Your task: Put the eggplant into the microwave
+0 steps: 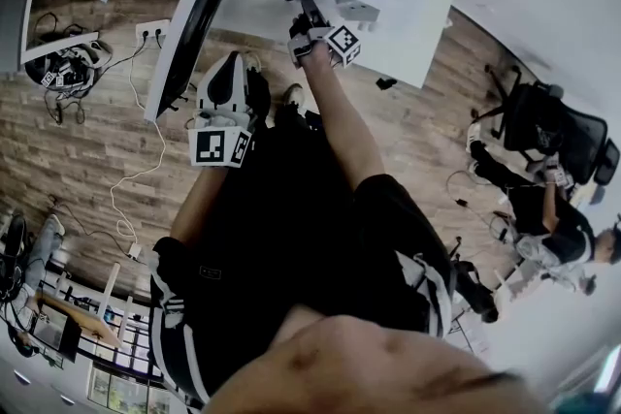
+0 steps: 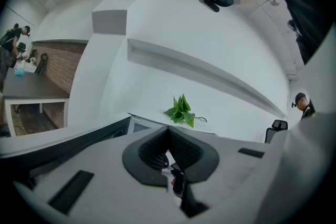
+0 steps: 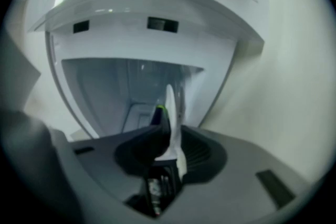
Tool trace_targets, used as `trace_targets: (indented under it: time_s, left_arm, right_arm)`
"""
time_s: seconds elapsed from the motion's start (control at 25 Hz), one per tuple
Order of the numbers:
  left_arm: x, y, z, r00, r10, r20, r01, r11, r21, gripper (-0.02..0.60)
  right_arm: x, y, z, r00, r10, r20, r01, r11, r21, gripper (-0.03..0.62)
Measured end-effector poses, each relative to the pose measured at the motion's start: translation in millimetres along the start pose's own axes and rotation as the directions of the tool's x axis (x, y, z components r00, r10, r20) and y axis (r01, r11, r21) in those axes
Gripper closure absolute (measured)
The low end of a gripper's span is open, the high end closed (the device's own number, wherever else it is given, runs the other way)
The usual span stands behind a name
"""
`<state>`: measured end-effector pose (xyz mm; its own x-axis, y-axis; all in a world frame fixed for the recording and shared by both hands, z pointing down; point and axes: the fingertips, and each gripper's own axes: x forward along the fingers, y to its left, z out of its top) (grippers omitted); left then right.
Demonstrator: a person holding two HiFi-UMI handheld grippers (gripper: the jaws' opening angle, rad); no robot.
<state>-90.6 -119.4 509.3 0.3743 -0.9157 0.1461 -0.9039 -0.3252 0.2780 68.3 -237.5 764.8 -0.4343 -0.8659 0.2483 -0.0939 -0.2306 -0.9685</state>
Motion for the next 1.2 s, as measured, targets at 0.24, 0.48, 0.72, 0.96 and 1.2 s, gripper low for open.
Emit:
trace_targets:
  time_s: [0.24, 0.48, 0.72, 0.96, 1.2]
  left_arm:
    - [-0.6, -1.4, 0.4, 1.0, -0.001, 0.004, 0.001, 1.0, 0.0, 0.549]
    - [0.5, 1.1, -0.3, 1.0, 0.005, 0.002, -0.005, 1.0, -0.001, 0.549]
    - [2.1, 3.0, -4.6, 1.0, 0.011, -0.006, -0.011, 1.0, -0.006, 0.549]
    - [0.6, 10.7, -6.8, 1.0, 0.023, -0.011, -0.023, 1.0, -0.006, 0.549]
    - [0.5, 16.5, -6.2, 0.999, 0.029, -0.015, -0.03, 1.0, -0.008, 0.549]
  right_arm:
    - [-18.2, 4.1, -4.9, 0.997, -0.08, -0.008, 0.075, 0.961, -0.267, 0.474]
    - [-35.7, 8.5, -17.4, 0.955, -0.293, 0.039, 0.207, 0.569, -0.796, 0.557]
    - [-24.6, 12.3, -42.3, 0.929, -0.371, 0.018, 0.147, 0.323, -0.935, 0.562]
    - [-6.9, 11.1, -51.0, 0.915, -0.402, 0.016, 0.143, 0.288, -0.947, 0.562]
    - [2.0, 9.5, -44.5, 0.905, -0.425, 0.027, 0.166, 0.292, -0.942, 0.562]
